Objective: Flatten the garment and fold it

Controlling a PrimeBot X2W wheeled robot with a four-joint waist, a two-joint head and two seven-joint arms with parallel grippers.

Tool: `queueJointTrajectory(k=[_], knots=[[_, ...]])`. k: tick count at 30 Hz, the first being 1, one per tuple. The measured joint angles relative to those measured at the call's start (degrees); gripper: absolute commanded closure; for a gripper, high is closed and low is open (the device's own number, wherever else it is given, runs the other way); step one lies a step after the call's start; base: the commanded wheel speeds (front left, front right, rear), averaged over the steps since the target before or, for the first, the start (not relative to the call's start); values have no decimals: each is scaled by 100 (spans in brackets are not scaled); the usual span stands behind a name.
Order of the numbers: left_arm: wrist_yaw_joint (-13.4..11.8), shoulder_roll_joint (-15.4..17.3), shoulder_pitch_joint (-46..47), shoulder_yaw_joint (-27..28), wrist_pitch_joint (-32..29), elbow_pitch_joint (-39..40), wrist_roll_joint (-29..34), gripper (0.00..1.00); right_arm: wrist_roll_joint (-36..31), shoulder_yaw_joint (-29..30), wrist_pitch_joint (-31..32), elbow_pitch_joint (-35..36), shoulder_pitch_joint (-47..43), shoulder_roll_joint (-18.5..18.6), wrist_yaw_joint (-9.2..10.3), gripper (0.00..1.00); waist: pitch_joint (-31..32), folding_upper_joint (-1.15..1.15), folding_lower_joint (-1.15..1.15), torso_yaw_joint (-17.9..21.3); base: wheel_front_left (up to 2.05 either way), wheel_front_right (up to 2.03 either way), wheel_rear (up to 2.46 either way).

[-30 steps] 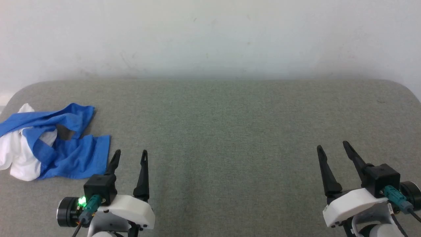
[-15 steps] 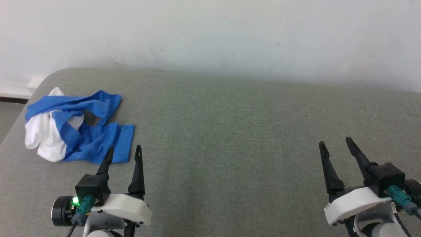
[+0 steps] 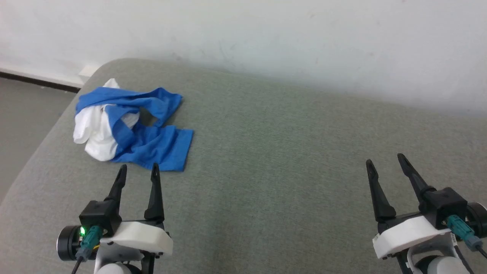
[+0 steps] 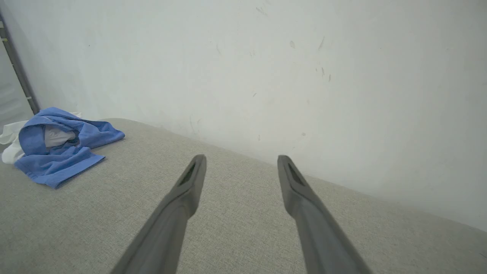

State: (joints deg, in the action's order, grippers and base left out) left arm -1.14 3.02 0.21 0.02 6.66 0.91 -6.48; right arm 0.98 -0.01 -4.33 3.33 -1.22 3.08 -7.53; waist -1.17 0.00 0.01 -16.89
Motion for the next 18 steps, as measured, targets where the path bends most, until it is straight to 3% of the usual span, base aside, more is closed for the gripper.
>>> queueJointTrajectory(k=[18], knots=[[-207, 0, 11, -105, 203, -10, -308, 0, 43, -224, -210, 99, 12, -2, 0, 0, -155, 0, -1, -711, -16, -16, -16]])
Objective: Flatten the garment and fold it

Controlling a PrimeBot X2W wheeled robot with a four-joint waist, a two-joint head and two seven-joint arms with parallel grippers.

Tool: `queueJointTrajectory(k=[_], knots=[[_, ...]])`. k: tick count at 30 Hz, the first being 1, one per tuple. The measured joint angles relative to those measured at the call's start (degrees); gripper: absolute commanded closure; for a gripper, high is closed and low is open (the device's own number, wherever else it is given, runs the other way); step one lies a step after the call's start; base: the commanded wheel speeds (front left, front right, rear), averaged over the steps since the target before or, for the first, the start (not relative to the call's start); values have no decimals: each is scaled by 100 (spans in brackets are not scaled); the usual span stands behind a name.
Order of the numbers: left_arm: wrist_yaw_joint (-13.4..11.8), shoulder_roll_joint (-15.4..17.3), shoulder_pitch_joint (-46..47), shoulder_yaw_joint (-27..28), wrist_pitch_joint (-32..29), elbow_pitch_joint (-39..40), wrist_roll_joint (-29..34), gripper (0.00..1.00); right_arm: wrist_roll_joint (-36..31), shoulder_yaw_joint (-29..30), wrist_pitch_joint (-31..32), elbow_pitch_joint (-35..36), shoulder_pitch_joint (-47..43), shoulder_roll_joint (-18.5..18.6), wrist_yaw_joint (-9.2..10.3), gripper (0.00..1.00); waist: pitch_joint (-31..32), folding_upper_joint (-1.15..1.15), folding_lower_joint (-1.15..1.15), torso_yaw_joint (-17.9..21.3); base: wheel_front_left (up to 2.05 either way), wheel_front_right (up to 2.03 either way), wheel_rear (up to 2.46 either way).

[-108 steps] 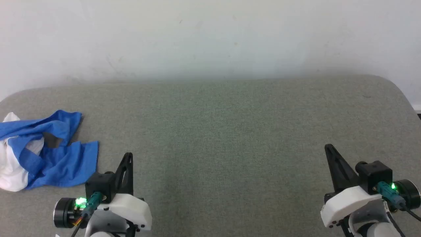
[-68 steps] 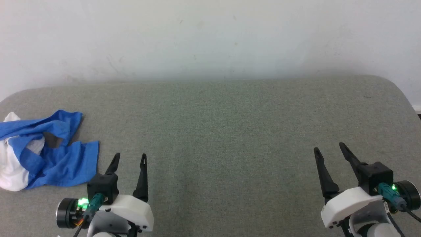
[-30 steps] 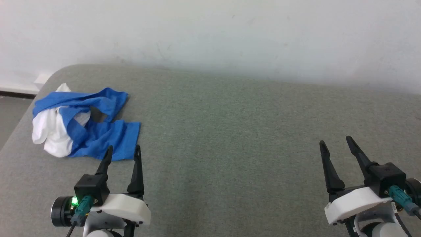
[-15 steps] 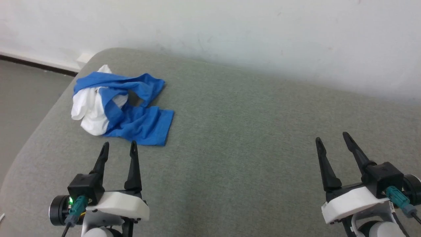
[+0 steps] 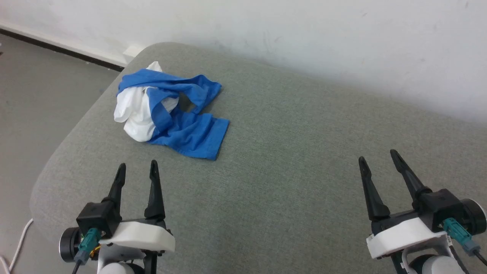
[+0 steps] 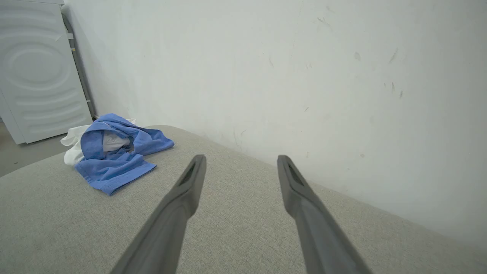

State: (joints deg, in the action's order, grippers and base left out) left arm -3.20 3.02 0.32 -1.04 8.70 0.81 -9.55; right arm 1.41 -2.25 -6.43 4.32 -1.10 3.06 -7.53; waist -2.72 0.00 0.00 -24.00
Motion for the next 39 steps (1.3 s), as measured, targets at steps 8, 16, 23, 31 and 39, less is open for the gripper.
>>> queueJointTrajectory(k=[8, 16, 23, 31, 39], knots=[[-118, 0, 10, -47, 103, 4, -112, 0, -29, -19, -44, 93, 25, 0, 0, 0, -119, 0, 0, -193, -4, -4, -4], [-30, -3, 608, 109, 212, 112, -296, 0, -38, -111, -47, 213, 174, -1, 0, 0, -374, 0, 0, -237, 0, 0, 0], [290, 14, 1762, 637, 299, 93, -276, 0, -191, -208, 68, 352, 492, -10, 0, 0, -789, 0, 0, -46, 0, 0, 0], [533, 690, 3177, 1032, -81, -1211, -464, 0, -182, -187, 76, 401, 761, 0, 0, 0, -1353, 0, 1, 364, 0, 0, 0], [624, 1400, 4377, 1150, -1992, -2905, -875, 0, -132, -192, -24, 388, 1046, 24, 0, 0, -1966, 0, 1, 774, 0, 0, 0]])
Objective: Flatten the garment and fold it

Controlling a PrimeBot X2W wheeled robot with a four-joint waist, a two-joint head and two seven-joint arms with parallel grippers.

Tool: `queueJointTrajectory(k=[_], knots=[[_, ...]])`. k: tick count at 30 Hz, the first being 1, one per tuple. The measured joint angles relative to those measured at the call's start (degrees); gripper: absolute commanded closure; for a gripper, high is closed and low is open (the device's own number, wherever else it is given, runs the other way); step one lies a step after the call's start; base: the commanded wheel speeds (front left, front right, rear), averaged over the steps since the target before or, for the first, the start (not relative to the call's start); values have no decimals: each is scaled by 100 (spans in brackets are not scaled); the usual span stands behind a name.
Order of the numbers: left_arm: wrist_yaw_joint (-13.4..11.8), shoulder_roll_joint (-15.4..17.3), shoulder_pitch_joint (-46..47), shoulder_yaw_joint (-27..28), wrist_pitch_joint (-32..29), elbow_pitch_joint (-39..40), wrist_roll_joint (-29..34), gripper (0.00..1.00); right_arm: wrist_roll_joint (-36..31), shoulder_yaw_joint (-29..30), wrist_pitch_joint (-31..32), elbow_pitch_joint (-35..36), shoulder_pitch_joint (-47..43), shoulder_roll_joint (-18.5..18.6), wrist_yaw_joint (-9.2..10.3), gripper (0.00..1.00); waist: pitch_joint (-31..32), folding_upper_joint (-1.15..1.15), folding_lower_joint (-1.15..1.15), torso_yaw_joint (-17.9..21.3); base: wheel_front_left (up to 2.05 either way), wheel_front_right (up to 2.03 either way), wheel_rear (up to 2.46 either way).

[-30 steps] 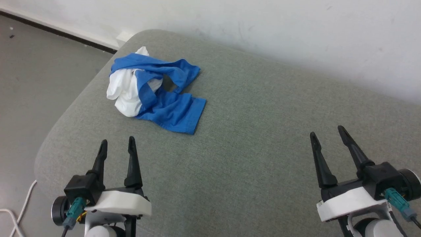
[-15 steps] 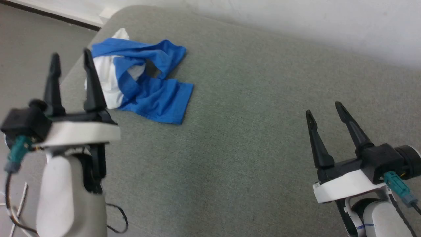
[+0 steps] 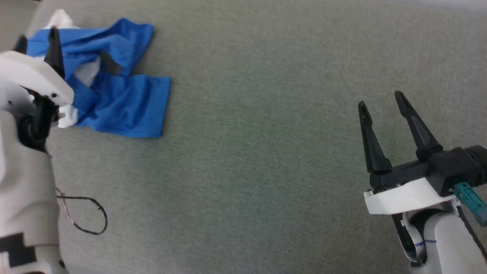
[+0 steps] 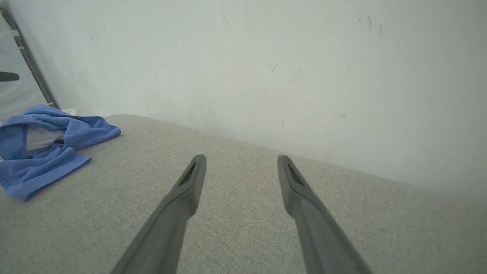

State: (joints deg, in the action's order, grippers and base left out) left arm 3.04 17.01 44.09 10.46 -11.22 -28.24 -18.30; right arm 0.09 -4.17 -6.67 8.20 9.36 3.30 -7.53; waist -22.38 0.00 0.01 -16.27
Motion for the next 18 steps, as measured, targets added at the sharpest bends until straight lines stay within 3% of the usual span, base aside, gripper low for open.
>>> queueJointTrajectory(k=[4, 9, 15, 16, 17, 18], knots=[[-15, 268, 306, 86, -951, -760, -237, 0, 43, -121, -81, -41, 154, 8, 0, 0, -283, 0, 0, 179, 0, 0, 0], [-210, 503, 453, 276, -1826, -1377, -492, 0, 82, -165, -202, -102, 343, 8, 0, 0, -592, 0, -1, 391, 0, 0, 0], [-285, 753, 456, 259, -2479, -1506, -545, 0, 151, -168, -248, -181, 371, 8, 0, 0, -832, 0, -3, 616, 0, 0, 0], [-287, 790, 456, 249, -2566, -1480, -543, 22, 151, -167, -250, -192, 379, 9, 0, 0, -860, 0, -2, 642, 0, 0, 0], [-307, 823, 455, 246, -2610, -1449, -543, 53, 149, -168, -250, -205, 394, 10, 0, 0, -881, 0, -2, 665, 0, 0, 0], [-320, 837, 455, 255, -2642, -1429, -547, 100, 149, -175, -252, -222, 412, 12, 0, 0, -893, 0, -2, 686, 0, 0, 0]])
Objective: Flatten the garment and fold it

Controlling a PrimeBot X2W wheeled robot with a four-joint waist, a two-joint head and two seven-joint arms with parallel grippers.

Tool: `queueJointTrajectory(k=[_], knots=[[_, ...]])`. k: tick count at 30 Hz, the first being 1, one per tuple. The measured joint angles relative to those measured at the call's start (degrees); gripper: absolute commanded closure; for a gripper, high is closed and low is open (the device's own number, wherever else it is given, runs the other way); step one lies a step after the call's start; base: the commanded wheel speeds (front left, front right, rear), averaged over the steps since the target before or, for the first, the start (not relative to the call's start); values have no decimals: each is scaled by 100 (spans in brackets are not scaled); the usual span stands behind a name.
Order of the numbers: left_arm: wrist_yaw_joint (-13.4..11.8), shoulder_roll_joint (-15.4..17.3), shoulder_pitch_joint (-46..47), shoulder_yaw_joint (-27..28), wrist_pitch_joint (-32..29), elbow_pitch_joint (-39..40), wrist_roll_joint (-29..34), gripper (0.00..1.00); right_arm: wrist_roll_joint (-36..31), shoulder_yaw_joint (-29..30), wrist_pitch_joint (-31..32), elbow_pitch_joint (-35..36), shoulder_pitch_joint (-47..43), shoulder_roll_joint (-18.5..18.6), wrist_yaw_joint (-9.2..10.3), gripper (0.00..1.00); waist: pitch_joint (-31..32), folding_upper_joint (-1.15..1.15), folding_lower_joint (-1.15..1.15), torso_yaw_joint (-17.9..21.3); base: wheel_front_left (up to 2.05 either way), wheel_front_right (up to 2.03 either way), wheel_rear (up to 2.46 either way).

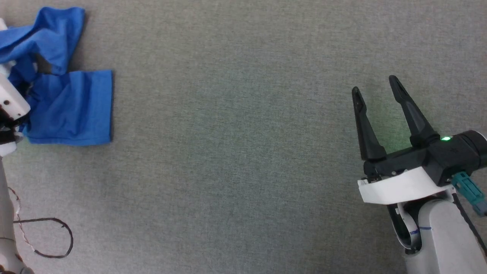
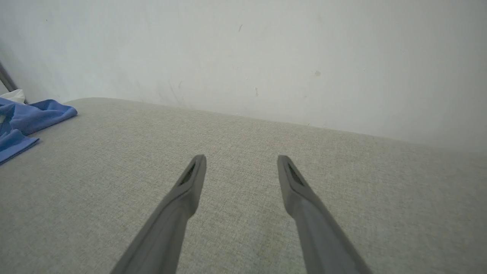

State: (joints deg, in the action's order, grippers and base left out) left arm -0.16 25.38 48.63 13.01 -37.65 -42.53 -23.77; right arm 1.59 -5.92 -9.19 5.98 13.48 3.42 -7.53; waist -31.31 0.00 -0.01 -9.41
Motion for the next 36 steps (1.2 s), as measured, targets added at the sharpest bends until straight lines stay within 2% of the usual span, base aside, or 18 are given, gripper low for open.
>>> queueJointTrajectory(k=[5, 11, 18, 20, 23, 30, 36], knots=[[-118, -1, -82, -59, 243, 131, 79, 100, -9, -15, -53, -109, 30, 7, 0, 0, 96, 0, 1, 36, 0, 0, 0], [-301, -23, -126, -235, 1507, 369, 486, 100, -4, 40, -111, -260, 9, -5, 0, 0, 427, 0, 1, -1, 0, 0, 0], [-188, 242, 307, -567, 3069, 705, 975, 100, 54, 207, -164, -355, -153, -34, 0, 0, 937, 0, 1, -42, 0, 0, 0], [-81, 354, 489, -677, 3492, 757, 1094, 100, 68, 277, -168, -366, -214, -38, 0, 0, 1089, 0, 1, -38, 0, 0, 0], [34, 358, 755, -846, 3999, 845, 1169, 100, 172, 387, -200, -383, -317, -42, 0, 0, 1310, 0, 1, -11, 0, 0, 0], [363, 53, 994, -1358, 4404, 1258, 1277, 100, 308, 602, -215, -439, -597, -46, 0, 0, 1755, 0, 0, 229, 0, 0, 0], [528, -642, 991, -1828, 4287, 1887, 1039, 100, 369, 730, -202, -437, -753, -45, 0, 0, 1979, 0, 0, 694, 0, 0, 0]])
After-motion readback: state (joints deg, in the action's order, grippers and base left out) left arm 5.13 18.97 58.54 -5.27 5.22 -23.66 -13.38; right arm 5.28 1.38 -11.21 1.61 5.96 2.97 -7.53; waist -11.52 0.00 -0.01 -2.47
